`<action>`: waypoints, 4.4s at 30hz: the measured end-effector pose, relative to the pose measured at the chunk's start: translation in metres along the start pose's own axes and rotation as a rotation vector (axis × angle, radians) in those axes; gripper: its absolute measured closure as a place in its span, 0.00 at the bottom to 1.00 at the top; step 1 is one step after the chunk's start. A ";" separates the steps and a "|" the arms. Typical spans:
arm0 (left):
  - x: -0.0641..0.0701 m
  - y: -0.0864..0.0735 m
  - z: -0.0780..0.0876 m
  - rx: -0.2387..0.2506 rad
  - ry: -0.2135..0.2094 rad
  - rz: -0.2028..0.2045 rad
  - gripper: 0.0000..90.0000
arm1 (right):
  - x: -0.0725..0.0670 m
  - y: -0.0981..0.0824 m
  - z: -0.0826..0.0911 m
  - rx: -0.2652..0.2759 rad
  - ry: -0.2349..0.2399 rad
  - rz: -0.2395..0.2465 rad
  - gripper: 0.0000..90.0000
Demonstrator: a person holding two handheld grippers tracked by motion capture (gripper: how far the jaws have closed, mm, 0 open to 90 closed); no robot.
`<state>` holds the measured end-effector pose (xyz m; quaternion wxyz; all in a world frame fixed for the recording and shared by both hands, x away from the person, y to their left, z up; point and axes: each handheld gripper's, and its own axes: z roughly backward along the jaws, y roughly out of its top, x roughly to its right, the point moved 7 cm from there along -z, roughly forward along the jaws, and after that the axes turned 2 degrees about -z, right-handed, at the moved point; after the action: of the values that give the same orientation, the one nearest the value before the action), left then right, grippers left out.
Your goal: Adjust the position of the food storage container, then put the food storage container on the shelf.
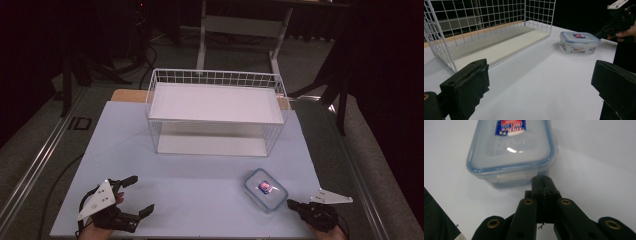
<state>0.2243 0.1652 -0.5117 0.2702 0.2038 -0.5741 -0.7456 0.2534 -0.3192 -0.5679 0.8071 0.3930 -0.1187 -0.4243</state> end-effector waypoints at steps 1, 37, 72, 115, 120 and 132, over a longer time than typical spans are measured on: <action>0.001 0.000 0.000 0.000 -0.002 -0.002 0.03 | 0.000 -0.001 -0.002 -0.009 -0.003 0.005 1.00; 0.002 -0.002 -0.002 -0.009 -0.014 -0.005 0.03 | -0.017 0.083 -0.107 -0.046 0.037 0.071 1.00; 0.003 -0.003 -0.001 -0.014 -0.015 -0.008 0.03 | -0.046 0.086 -0.119 -0.081 0.042 0.087 1.00; 0.004 -0.004 -0.003 -0.028 -0.026 0.014 0.03 | -0.071 0.114 -0.115 0.019 0.036 0.138 0.91; 0.006 0.004 -0.007 -0.033 -0.049 0.013 0.03 | -0.085 0.117 -0.091 0.083 0.079 0.155 0.56; 0.005 0.037 -0.033 -0.081 -0.107 0.009 0.03 | -0.101 0.138 -0.066 0.183 0.130 0.195 0.15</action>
<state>0.2474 0.1303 -0.4844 0.2503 0.1501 -0.5579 -0.7769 0.3079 -0.1597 -0.4965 0.8113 0.4781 -0.1420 -0.3049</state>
